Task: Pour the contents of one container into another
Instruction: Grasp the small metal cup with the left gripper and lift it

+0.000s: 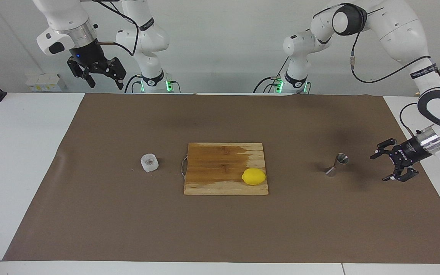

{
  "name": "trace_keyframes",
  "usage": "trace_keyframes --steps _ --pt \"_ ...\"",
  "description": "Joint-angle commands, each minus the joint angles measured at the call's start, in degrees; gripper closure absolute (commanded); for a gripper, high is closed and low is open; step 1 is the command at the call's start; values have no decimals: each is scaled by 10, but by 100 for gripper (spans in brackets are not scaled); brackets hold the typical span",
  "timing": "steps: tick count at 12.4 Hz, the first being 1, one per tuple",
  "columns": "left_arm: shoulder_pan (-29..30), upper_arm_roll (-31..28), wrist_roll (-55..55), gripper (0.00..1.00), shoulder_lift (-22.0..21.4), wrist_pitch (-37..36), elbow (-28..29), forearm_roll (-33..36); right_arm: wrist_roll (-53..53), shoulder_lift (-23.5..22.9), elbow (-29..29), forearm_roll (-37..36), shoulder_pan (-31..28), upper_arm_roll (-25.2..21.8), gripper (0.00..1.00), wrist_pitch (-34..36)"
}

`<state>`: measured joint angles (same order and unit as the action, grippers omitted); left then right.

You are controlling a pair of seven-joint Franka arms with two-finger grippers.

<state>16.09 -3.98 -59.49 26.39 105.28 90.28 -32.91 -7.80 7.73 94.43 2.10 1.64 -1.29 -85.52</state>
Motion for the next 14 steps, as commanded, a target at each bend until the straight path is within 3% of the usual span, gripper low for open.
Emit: trace_keyframes --steps 1,6,8,14 --pt "-5 2 -7 0 -64 39 105 -12 -4 5 1 -5 -8 5 0 5" --pt "-21 5 -11 0 -100 66 200 -91 -4 5 1 -5 -7 5 0 5" --pt "-32 5 -10 0 -113 119 244 -125 -4 5 1 -5 -7 5 0 5" --pt "-65 7 -5 0 -123 192 290 -202 -4 5 1 -5 -7 5 0 5"
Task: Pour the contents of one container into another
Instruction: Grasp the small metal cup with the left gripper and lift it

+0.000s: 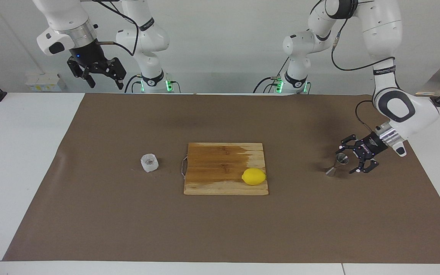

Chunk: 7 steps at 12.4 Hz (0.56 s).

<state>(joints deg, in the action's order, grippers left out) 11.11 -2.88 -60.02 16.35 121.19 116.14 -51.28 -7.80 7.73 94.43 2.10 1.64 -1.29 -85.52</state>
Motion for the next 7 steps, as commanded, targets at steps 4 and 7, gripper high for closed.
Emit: trace_keyframes --steps 4,7 --pt "-27 -4 1 0 -23 63 42 -48 -4 5 1 -5 -7 5 0 5" --pt "-29 -4 2 0 -23 75 49 -74 -4 5 1 -5 -8 5 0 5"
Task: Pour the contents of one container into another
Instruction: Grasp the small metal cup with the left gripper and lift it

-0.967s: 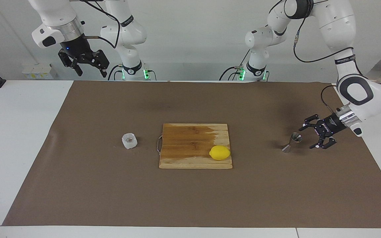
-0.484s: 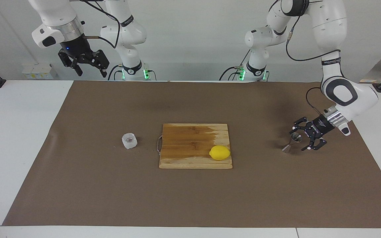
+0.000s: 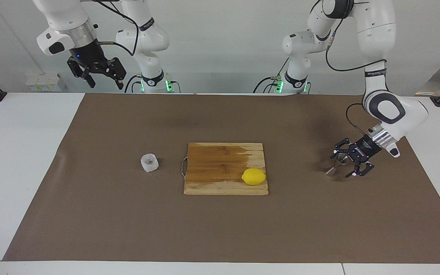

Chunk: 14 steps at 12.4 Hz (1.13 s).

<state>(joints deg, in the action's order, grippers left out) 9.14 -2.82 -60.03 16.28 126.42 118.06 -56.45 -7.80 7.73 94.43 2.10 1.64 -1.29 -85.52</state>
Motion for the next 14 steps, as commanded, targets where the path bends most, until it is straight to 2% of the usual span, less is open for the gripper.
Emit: trace_keyframes --steps 1,7,9,12,13,14 --pt "-11 -3 3 0 -22 24 31 -24 -4 5 1 -5 -7 5 0 5" --pt "-25 -3 4 1 -23 25 31 -44 -4 5 1 -5 -8 5 0 5" --pt "-25 -4 4 29 -24 25 31 -44 -4 5 1 -5 -7 5 0 5" --pt "-23 -4 4 95 -29 23 31 -44 -4 5 1 -6 -7 5 0 5" --pt "-24 -4 4 100 -32 23 31 -44 -4 5 1 -5 -7 5 0 5" --pt "-24 -4 4 100 -36 23 31 -44 -4 5 1 -5 -8 5 0 5"
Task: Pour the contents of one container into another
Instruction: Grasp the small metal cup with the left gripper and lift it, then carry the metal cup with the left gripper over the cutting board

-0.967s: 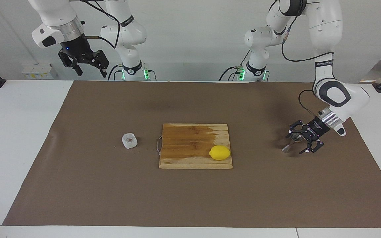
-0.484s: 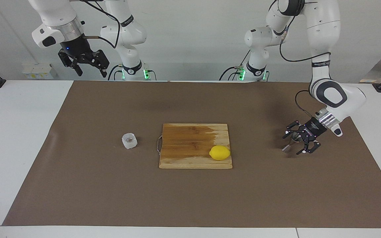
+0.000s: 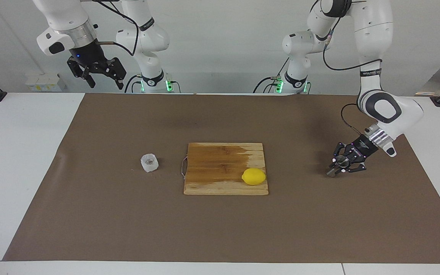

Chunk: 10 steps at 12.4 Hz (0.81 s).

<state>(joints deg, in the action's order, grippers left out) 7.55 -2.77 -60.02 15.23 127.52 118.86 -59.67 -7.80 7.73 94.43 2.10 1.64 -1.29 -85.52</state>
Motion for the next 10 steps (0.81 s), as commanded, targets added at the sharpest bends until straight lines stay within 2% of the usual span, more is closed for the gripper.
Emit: trace_keyframes --steps 1,5,10 --pt "-10 -5 2 100 -31 12 22 -11 -4 5 1 -5 -8 5 0 5" --pt "-48 -3 -7 100 -62 14 21 -26 -4 5 1 -5 -7 5 0 5" --pt "-140 0 -111 100 -103 47 14 -31 -4 5 1 -5 -7 5 0 5"
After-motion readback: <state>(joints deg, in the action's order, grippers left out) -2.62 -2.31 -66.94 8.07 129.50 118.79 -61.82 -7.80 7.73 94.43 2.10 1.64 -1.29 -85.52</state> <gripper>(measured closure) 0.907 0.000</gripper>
